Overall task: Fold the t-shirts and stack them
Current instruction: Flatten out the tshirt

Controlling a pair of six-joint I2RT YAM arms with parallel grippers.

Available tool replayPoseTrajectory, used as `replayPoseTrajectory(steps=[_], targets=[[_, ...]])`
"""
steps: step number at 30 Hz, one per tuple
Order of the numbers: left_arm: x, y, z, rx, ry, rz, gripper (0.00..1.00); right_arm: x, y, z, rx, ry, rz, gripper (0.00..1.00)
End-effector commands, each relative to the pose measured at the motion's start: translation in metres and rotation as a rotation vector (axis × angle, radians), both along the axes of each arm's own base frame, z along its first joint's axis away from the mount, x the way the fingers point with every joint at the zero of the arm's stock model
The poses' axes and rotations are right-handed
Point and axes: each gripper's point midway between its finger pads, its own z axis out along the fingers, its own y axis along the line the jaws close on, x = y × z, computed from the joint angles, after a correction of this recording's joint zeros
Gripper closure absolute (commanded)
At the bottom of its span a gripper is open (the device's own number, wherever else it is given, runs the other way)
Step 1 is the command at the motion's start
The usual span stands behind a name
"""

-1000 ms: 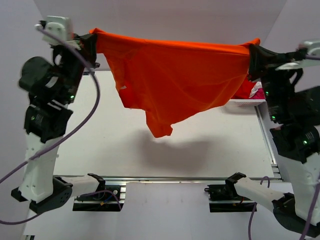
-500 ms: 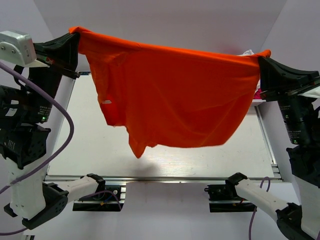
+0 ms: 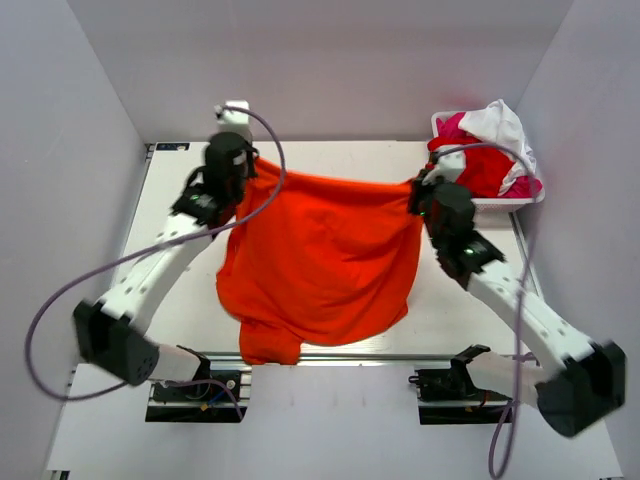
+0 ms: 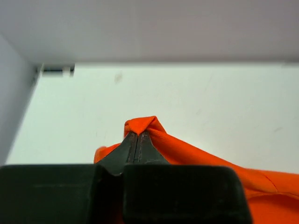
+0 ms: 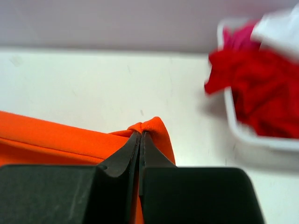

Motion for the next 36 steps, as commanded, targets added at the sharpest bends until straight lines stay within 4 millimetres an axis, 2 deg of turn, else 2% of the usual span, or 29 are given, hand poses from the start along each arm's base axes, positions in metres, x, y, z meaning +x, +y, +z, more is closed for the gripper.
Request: replayPoseTrajectory(steps=[1, 2, 4, 5, 6, 7, 8, 9, 10, 11, 12, 14, 15, 16, 17, 18, 20, 21, 22, 23, 24, 25, 26, 27, 29, 30, 34, 35, 36], targets=[[0.032, 0.019, -0.056, -0.024, 0.073, 0.167, 1.00, 0.030, 0.003, -0.011, 0.060, -0.029, -0.072, 1.00], [0.041, 0.019, -0.075, -0.004, 0.111, 0.177, 1.00, 0.051, 0.011, -0.047, 0.017, 0.045, -0.083, 1.00], [0.063, 0.017, -0.084, -0.001, 0.130, 0.204, 1.00, 0.067, 0.008, -0.060, -0.024, 0.081, -0.125, 1.00], [0.082, 0.023, -0.116, 0.035, 0.200, 0.233, 1.00, 0.082, 0.015, -0.098, -0.079, 0.165, -0.132, 1.00], [0.096, 0.024, -0.112, 0.022, 0.195, 0.246, 1.00, 0.095, 0.015, -0.083, -0.075, 0.151, -0.151, 1.00], [0.106, 0.025, -0.121, 0.028, 0.208, 0.257, 1.00, 0.101, 0.015, -0.089, -0.093, 0.169, -0.160, 1.00], [0.115, 0.032, -0.130, 0.037, 0.229, 0.276, 1.00, 0.112, 0.019, -0.121, -0.132, 0.233, -0.164, 1.00], [0.128, 0.031, -0.158, 0.054, 0.277, 0.273, 1.00, 0.126, 0.020, -0.100, -0.114, 0.200, -0.176, 1.00], [0.141, 0.031, -0.152, 0.040, 0.259, 0.271, 1.00, 0.132, 0.021, -0.118, -0.142, 0.243, -0.179, 1.00], [0.148, 0.036, -0.158, 0.033, 0.271, 0.288, 1.00, 0.145, 0.020, -0.123, -0.150, 0.254, -0.193, 1.00], [0.154, 0.032, -0.165, 0.035, 0.286, 0.276, 1.00, 0.154, 0.021, -0.114, -0.142, 0.242, -0.204, 1.00], [0.174, 0.031, -0.180, 0.032, 0.299, 0.271, 1.00, 0.170, 0.021, -0.120, -0.155, 0.261, -0.222, 1.00], [0.183, 0.032, -0.174, 0.015, 0.284, 0.261, 1.00, 0.181, 0.023, -0.133, -0.172, 0.285, -0.231, 1.00], [0.189, 0.035, -0.178, 0.011, 0.285, 0.262, 1.00, 0.189, 0.026, -0.124, -0.160, 0.267, -0.231, 1.00], [0.196, 0.032, -0.194, 0.016, 0.307, 0.253, 1.00, 0.194, 0.021, -0.128, -0.169, 0.282, -0.238, 1.00], [0.205, 0.035, -0.186, 0.008, 0.290, 0.261, 1.00, 0.207, 0.024, -0.131, -0.167, 0.281, -0.241, 1.00], [0.214, 0.037, -0.192, 0.007, 0.302, 0.258, 1.00, 0.214, 0.024, -0.135, -0.181, 0.298, -0.236, 1.00], [0.223, 0.040, -0.197, 0.009, 0.312, 0.267, 1.00, 0.223, 0.025, -0.145, -0.187, 0.312, -0.242, 1.00], [0.229, 0.043, -0.201, 0.005, 0.319, 0.264, 1.00, 0.229, 0.027, -0.139, -0.181, 0.300, -0.241, 0.99], [0.233, 0.043, -0.202, 0.013, 0.320, 0.261, 1.00, 0.231, 0.029, -0.148, -0.198, 0.321, -0.225, 0.88], [0.241, 0.049, -0.207, 0.014, 0.328, 0.273, 0.99, 0.236, 0.031, -0.141, -0.190, 0.308, -0.220, 0.83], [0.245, 0.046, -0.209, 0.010, 0.331, 0.261, 0.87, 0.239, 0.034, -0.146, -0.190, 0.315, -0.207, 0.74], [0.247, 0.046, -0.208, 0.010, 0.330, 0.260, 0.68, 0.242, 0.036, -0.139, -0.202, 0.303, -0.192, 0.49], [0.252, 0.051, -0.198, 0.002, 0.311, 0.269, 0.01, 0.242, 0.037, -0.139, -0.209, 0.309, -0.182, 0.35], [0.252, 0.048, -0.196, -0.003, 0.313, 0.254, 0.00, 0.243, 0.041, -0.126, -0.227, 0.289, -0.148, 0.10], [0.251, 0.051, -0.194, -0.013, 0.316, 0.239, 0.00, 0.241, 0.045, -0.114, -0.222, 0.272, -0.129, 0.10], [0.234, 0.053, -0.173, -0.019, 0.307, 0.229, 0.00, 0.221, 0.047, -0.114, -0.222, 0.322, -0.065, 0.10], [0.230, 0.052, -0.176, -0.018, 0.320, 0.220, 0.00, 0.217, 0.050, -0.112, -0.211, 0.324, -0.047, 0.10], [0.224, 0.050, -0.159, -0.027, 0.304, 0.206, 0.00, 0.210, 0.051, -0.112, -0.206, 0.334, -0.038, 0.10]])
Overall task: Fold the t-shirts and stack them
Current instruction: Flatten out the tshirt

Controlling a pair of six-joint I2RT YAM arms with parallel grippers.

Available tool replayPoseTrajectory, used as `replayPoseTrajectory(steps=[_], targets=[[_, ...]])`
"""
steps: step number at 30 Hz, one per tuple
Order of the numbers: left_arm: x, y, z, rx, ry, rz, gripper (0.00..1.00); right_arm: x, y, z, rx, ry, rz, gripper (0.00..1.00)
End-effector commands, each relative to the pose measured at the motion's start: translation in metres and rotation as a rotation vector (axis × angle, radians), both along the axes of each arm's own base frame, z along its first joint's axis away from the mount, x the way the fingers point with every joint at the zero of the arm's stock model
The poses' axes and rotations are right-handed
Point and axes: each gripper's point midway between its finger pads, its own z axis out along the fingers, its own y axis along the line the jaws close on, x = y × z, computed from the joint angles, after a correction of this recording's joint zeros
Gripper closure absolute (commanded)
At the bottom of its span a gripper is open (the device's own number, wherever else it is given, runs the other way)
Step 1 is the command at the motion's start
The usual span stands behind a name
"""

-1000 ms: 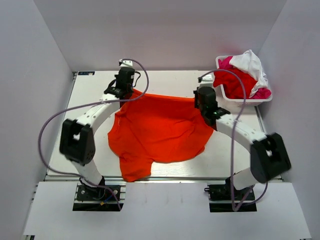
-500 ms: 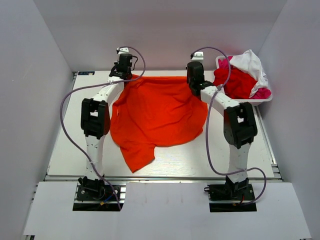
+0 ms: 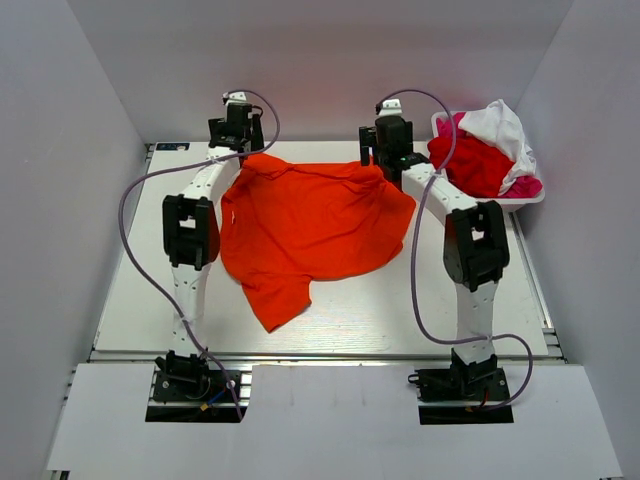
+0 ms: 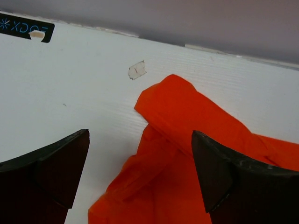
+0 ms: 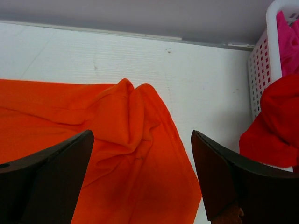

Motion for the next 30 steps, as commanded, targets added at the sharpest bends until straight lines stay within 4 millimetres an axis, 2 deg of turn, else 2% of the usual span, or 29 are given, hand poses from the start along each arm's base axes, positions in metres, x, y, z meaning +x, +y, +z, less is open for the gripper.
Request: replayPoseTrajectory(steps=[1, 2, 3, 4, 6, 7, 8, 9, 10, 11, 12, 13, 14, 15, 17, 18, 19, 20, 21, 23, 24, 25, 26, 30], targets=[[-0.024, -0.005, 0.076, -0.031, -0.065, -0.050, 0.00, -0.021, 0.004, 0.056, 0.057, -0.060, 0.055, 0.10], [-0.028, -0.006, 0.079, -0.034, -0.055, -0.058, 0.00, -0.029, 0.002, 0.055, 0.067, -0.042, 0.059, 0.10], [-0.035, -0.006, 0.075, -0.027, -0.026, -0.070, 0.00, -0.035, 0.001, 0.046, 0.072, -0.014, 0.058, 0.10], [-0.047, -0.011, 0.073, -0.026, 0.016, -0.088, 0.00, -0.040, 0.000, 0.045, 0.074, -0.005, 0.059, 0.10], [-0.060, -0.013, 0.068, -0.037, 0.060, -0.114, 0.00, -0.056, -0.004, 0.040, 0.094, 0.023, 0.054, 0.10], [-0.072, -0.020, 0.052, -0.038, 0.110, -0.136, 0.00, -0.060, -0.004, 0.038, 0.098, 0.032, 0.060, 0.10], [-0.081, -0.023, 0.063, -0.056, 0.102, -0.160, 0.00, -0.071, -0.007, 0.035, 0.109, 0.047, 0.057, 0.10], [-0.088, -0.026, 0.062, -0.085, 0.108, -0.161, 0.00, -0.077, -0.002, 0.034, 0.131, 0.057, 0.078, 0.10], [-0.103, -0.035, 0.043, -0.112, 0.157, -0.195, 0.00, -0.082, -0.006, 0.040, 0.142, 0.052, 0.071, 0.10], [-0.114, -0.037, 0.059, -0.136, 0.128, -0.206, 0.00, -0.094, -0.007, 0.026, 0.159, 0.087, 0.063, 0.10], [-0.132, -0.038, 0.039, -0.166, 0.179, -0.202, 0.00, -0.101, -0.006, 0.031, 0.173, 0.084, 0.075, 0.10], [-0.142, -0.040, 0.038, -0.181, 0.186, -0.221, 0.00, -0.107, -0.010, 0.020, 0.176, 0.108, 0.067, 0.10], [-0.148, -0.051, 0.041, -0.215, 0.165, -0.256, 0.00, -0.112, -0.009, 0.018, 0.188, 0.114, 0.067, 0.10], [-0.167, -0.049, 0.041, -0.222, 0.167, -0.266, 0.00, -0.123, -0.010, 0.015, 0.197, 0.122, 0.078, 0.10], [-0.183, -0.055, 0.042, -0.252, 0.158, -0.284, 0.00, -0.131, -0.011, 0.012, 0.208, 0.136, 0.079, 0.10], [-0.199, -0.054, 0.027, -0.264, 0.198, -0.282, 0.00, -0.140, -0.016, 0.004, 0.206, 0.152, 0.070, 0.10], [-0.208, -0.060, 0.039, -0.280, 0.166, -0.303, 0.00, -0.145, -0.014, 0.003, 0.215, 0.160, 0.083, 0.10], [-0.216, -0.063, 0.038, -0.279, 0.171, -0.313, 0.00, -0.148, -0.014, 0.002, 0.229, 0.165, 0.076, 0.10], [-0.227, -0.060, 0.027, -0.288, 0.198, -0.299, 0.00, -0.159, -0.016, -0.008, 0.228, 0.188, 0.081, 0.10], [-0.242, -0.066, 0.031, -0.323, 0.192, -0.312, 0.00, -0.167, -0.014, -0.011, 0.252, 0.205, 0.091, 0.10], [-0.252, -0.071, 0.020, -0.331, 0.211, -0.333, 0.00, -0.172, -0.017, -0.020, 0.247, 0.230, 0.089, 0.10], [-0.260, -0.081, 0.017, -0.367, 0.224, -0.370, 0.00, -0.178, -0.017, -0.022, 0.253, 0.234, 0.093, 0.10], [-0.266, -0.083, 0.013, -0.377, 0.238, -0.382, 0.00, -0.184, -0.018, -0.030, 0.252, 0.255, 0.088, 0.10], [-0.303, -0.093, -0.030, -0.409, 0.364, -0.397, 0.00, -0.200, -0.026, -0.042, 0.242, 0.277, 0.079, 0.10]])
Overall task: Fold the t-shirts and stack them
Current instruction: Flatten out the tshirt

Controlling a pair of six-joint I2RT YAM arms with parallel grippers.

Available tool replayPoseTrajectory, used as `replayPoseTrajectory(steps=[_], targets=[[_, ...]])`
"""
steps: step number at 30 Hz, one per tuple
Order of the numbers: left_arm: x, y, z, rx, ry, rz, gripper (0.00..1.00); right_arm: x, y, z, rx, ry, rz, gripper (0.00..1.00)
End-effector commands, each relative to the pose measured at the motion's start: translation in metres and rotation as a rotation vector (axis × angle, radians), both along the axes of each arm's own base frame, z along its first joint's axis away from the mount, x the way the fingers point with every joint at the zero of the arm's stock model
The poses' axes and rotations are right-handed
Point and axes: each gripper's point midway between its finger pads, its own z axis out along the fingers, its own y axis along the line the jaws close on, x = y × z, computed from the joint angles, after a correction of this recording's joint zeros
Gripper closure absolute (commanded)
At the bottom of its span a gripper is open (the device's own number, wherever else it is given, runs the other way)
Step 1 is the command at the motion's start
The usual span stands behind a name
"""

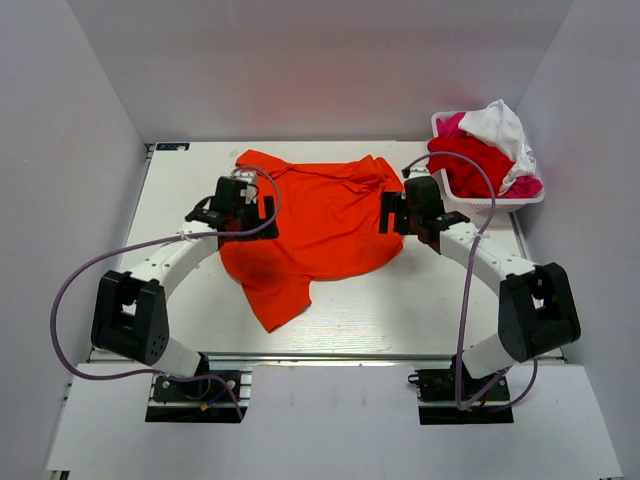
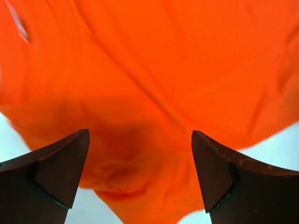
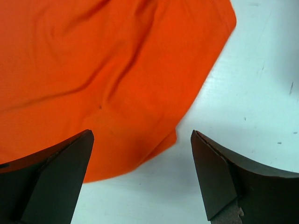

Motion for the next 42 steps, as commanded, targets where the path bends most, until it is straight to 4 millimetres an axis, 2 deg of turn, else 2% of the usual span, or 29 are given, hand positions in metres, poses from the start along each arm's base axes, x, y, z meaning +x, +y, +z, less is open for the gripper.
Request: replayPoseTrajectory(steps=[1, 3, 4, 7, 10, 12, 13, 16, 17, 20, 21, 23, 24, 25, 27, 28, 30, 31, 34, 37, 38, 39, 40, 41, 42], targets=[[-0.028, -0.016, -0.022, -0.059, 0.081, -0.036, 0.00, -0.012, -0.003, 0.001, 0.031, -0.009, -0.011, 0.10], [-0.038, -0.010, -0.038, -0.041, 0.120, -0.017, 0.00, -0.015, -0.006, 0.001, 0.037, -0.017, -0.023, 0.10], [-0.041, -0.008, -0.043, -0.025, 0.126, -0.003, 0.00, -0.021, -0.009, -0.010, 0.028, 0.003, -0.024, 0.10], [-0.042, 0.001, -0.050, 0.008, 0.133, 0.048, 0.00, -0.026, 0.002, -0.017, 0.057, 0.006, 0.033, 0.10], [-0.040, 0.008, -0.054, 0.013, 0.143, 0.095, 0.00, -0.024, 0.023, -0.023, 0.114, 0.014, 0.130, 0.10], [-0.037, 0.013, -0.063, 0.025, 0.160, 0.125, 0.00, -0.026, 0.039, -0.028, 0.161, 0.053, 0.194, 0.10], [-0.033, 0.018, -0.073, 0.049, 0.180, 0.146, 0.00, -0.026, 0.041, -0.037, 0.163, 0.080, 0.194, 0.10], [-0.022, 0.018, -0.081, 0.071, 0.201, 0.156, 0.00, -0.022, 0.046, -0.050, 0.166, 0.122, 0.197, 0.10], [-0.021, 0.017, -0.093, 0.085, 0.235, 0.156, 0.00, -0.018, 0.049, -0.047, 0.171, 0.113, 0.206, 0.10], [-0.011, 0.020, -0.104, 0.108, 0.269, 0.173, 0.00, -0.009, 0.052, -0.053, 0.168, 0.129, 0.200, 0.10], [-0.011, 0.020, -0.114, 0.118, 0.293, 0.173, 0.00, -0.003, 0.055, -0.056, 0.164, 0.136, 0.200, 0.10], [0.001, 0.020, -0.115, 0.101, 0.280, 0.179, 0.00, 0.001, 0.053, -0.061, 0.149, 0.146, 0.185, 0.10], [0.004, 0.019, -0.115, 0.101, 0.280, 0.179, 0.00, 0.002, 0.052, -0.071, 0.137, 0.169, 0.177, 0.10], [0.014, 0.021, -0.118, 0.099, 0.281, 0.191, 0.00, 0.009, 0.054, -0.067, 0.137, 0.158, 0.172, 0.10], [0.024, 0.026, -0.121, 0.119, 0.291, 0.213, 0.00, 0.012, 0.056, -0.074, 0.133, 0.184, 0.169, 0.10], [0.036, 0.027, -0.114, 0.121, 0.280, 0.212, 0.00, 0.013, 0.057, -0.072, 0.135, 0.183, 0.174, 0.10], [0.044, 0.028, -0.120, 0.145, 0.286, 0.209, 0.00, 0.015, 0.062, -0.070, 0.143, 0.180, 0.190, 0.10], [0.052, 0.030, -0.111, 0.137, 0.269, 0.218, 0.00, 0.015, 0.061, -0.067, 0.149, 0.176, 0.190, 0.10], [0.062, 0.030, -0.106, 0.145, 0.231, 0.206, 0.00, 0.020, 0.060, -0.051, 0.146, 0.131, 0.193, 0.10], [0.072, 0.029, -0.081, 0.138, 0.168, 0.188, 0.00, 0.021, 0.056, -0.033, 0.138, 0.088, 0.190, 0.10], [0.072, 0.029, -0.076, 0.140, 0.154, 0.180, 0.00, 0.020, 0.055, -0.021, 0.131, 0.061, 0.187, 0.10], [0.073, 0.029, -0.068, 0.134, 0.138, 0.180, 0.00, 0.021, 0.053, -0.019, 0.129, 0.053, 0.181, 0.10], [0.070, 0.028, -0.065, 0.133, 0.134, 0.167, 0.00, 0.019, 0.051, -0.015, 0.124, 0.043, 0.179, 0.10], [0.065, 0.023, -0.050, 0.125, 0.109, 0.154, 0.00, 0.018, 0.048, -0.004, 0.126, 0.014, 0.173, 0.10], [0.057, 0.021, -0.048, 0.125, 0.107, 0.143, 0.00, 0.015, 0.045, -0.005, 0.120, 0.020, 0.164, 0.10]])
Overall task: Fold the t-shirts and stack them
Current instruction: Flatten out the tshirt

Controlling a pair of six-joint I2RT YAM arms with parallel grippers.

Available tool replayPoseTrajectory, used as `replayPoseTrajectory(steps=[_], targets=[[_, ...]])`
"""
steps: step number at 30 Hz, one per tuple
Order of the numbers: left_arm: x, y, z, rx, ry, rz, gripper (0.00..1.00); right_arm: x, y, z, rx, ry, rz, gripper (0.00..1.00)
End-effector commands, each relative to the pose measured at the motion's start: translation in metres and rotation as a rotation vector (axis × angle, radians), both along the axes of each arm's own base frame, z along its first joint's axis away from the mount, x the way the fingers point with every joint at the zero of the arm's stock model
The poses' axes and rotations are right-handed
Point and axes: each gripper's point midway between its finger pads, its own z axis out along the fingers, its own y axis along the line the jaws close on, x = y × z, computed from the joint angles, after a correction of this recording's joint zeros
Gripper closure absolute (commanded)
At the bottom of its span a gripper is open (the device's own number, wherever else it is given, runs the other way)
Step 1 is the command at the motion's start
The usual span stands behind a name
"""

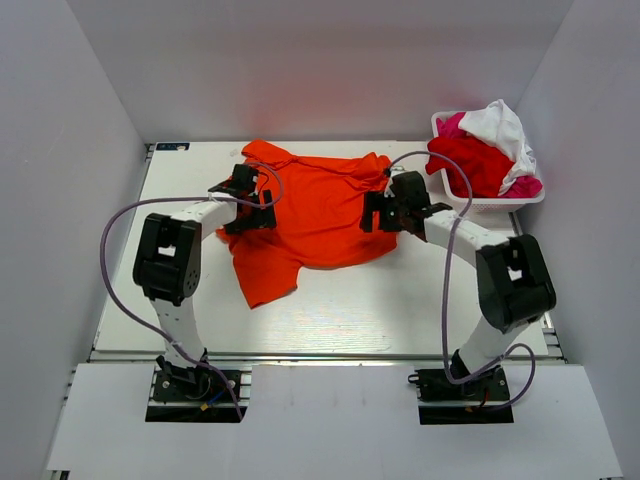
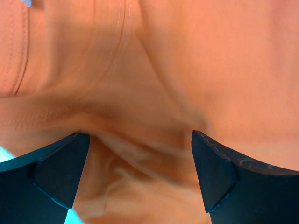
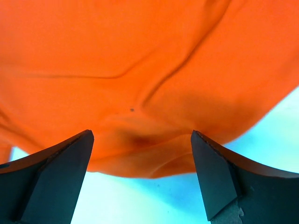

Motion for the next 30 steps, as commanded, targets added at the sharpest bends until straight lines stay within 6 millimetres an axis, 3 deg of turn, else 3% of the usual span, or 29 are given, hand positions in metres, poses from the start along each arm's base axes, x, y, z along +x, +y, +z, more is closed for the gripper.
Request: replayPoseTrajectory(steps=[1, 2, 4, 5, 7, 10, 14, 20, 24, 26, 30], targets=[[-0.008, -0.004, 0.055, -0.016, -0.109, -0.037, 0.00, 0.002, -0.008, 0.038, 0.000, -0.097, -0.023, 0.10], [-0.017, -0.006, 0.058, -0.037, -0.104, -0.051, 0.00, 0.001, -0.011, 0.048, 0.002, -0.119, -0.031, 0.10], [-0.040, -0.005, 0.070, -0.080, -0.119, -0.039, 0.00, -0.008, -0.029, 0.036, -0.068, -0.090, -0.083, 0.10], [-0.055, -0.003, 0.064, -0.083, -0.099, -0.044, 0.00, -0.006, -0.032, 0.044, -0.066, -0.118, -0.098, 0.10], [-0.072, -0.006, 0.080, -0.118, -0.129, -0.060, 0.00, -0.014, -0.047, 0.033, -0.116, -0.107, -0.141, 0.10], [-0.099, -0.014, 0.080, -0.187, -0.113, -0.065, 0.00, -0.026, -0.070, 0.021, -0.184, -0.094, -0.205, 0.10], [-0.139, -0.025, 0.057, -0.223, -0.007, -0.114, 0.00, -0.039, -0.087, 0.004, -0.233, -0.047, -0.244, 0.12], [-0.196, -0.027, 0.016, -0.206, 0.158, -0.123, 0.04, -0.040, -0.083, -0.013, -0.216, 0.006, -0.224, 0.20], [-0.200, -0.020, 0.007, -0.139, 0.183, -0.094, 0.12, -0.029, -0.072, -0.018, -0.196, 0.012, -0.191, 0.24], [-0.203, -0.017, 0.001, -0.107, 0.205, -0.091, 0.18, -0.022, -0.066, -0.022, -0.182, 0.021, -0.175, 0.30], [-0.201, -0.028, -0.004, -0.134, 0.194, -0.123, 0.24, -0.013, -0.060, -0.028, -0.173, 0.027, -0.171, 0.35]])
